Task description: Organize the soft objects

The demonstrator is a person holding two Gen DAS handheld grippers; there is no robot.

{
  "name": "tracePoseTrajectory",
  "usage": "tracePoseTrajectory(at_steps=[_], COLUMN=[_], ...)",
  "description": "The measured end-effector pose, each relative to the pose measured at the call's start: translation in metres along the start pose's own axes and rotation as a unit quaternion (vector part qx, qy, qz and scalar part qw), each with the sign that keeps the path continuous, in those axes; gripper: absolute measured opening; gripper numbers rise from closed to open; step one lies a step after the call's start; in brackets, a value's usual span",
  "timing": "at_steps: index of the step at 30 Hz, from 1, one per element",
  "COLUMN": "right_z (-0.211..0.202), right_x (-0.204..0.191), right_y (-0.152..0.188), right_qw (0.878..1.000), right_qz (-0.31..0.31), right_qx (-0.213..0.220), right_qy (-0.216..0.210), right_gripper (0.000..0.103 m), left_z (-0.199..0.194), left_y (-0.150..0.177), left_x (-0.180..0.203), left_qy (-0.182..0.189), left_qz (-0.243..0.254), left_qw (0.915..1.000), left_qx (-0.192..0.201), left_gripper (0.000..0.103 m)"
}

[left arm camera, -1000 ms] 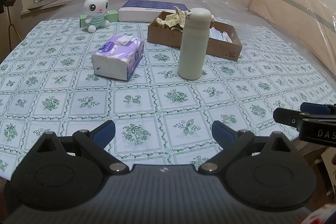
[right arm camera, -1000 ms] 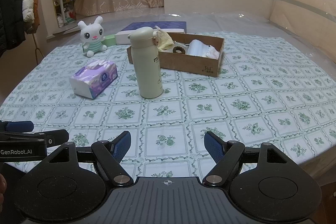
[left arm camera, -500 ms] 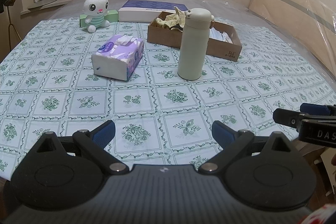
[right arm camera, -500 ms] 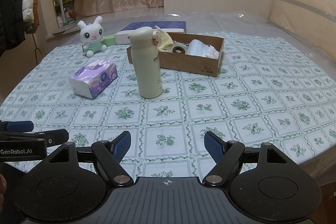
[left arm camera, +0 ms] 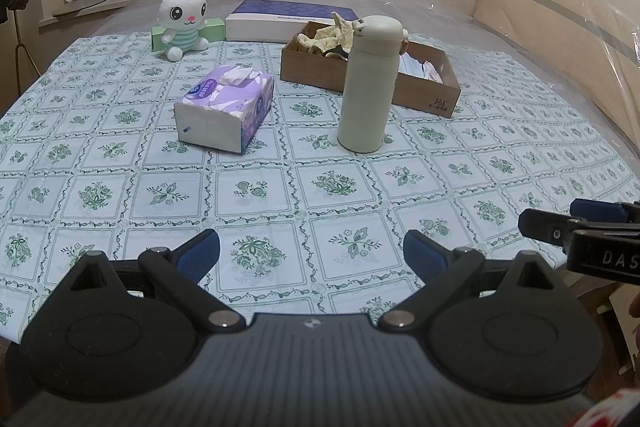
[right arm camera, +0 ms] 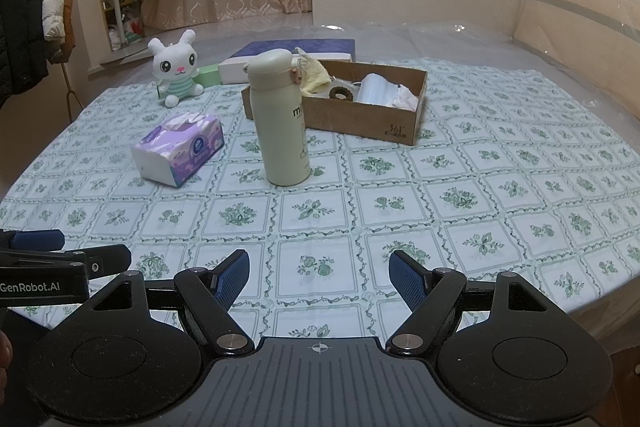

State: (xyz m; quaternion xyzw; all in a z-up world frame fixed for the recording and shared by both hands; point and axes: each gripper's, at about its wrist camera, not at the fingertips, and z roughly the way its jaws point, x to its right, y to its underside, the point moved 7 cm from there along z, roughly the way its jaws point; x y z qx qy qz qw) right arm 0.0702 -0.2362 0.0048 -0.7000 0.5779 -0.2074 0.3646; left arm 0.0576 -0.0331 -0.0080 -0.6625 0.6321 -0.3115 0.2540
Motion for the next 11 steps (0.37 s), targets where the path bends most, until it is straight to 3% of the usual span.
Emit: tracePoseTrajectory(at_steps=[11], right_z=[0.0006], right_x=[0.0000], right_y=[0.0008], right_qw=[1.000], right_qz=[0.001], right_qx=[-0.001], right_qy=[0.001], right_gripper=[0.077], left_z=[0.0004], left_y=[-0.0013], left_x=[-0.0028], left_qy=[0.000], left_qz=[-0.006], left_qw=[1.0000], left_qx=[0.003], left_gripper=[0.097])
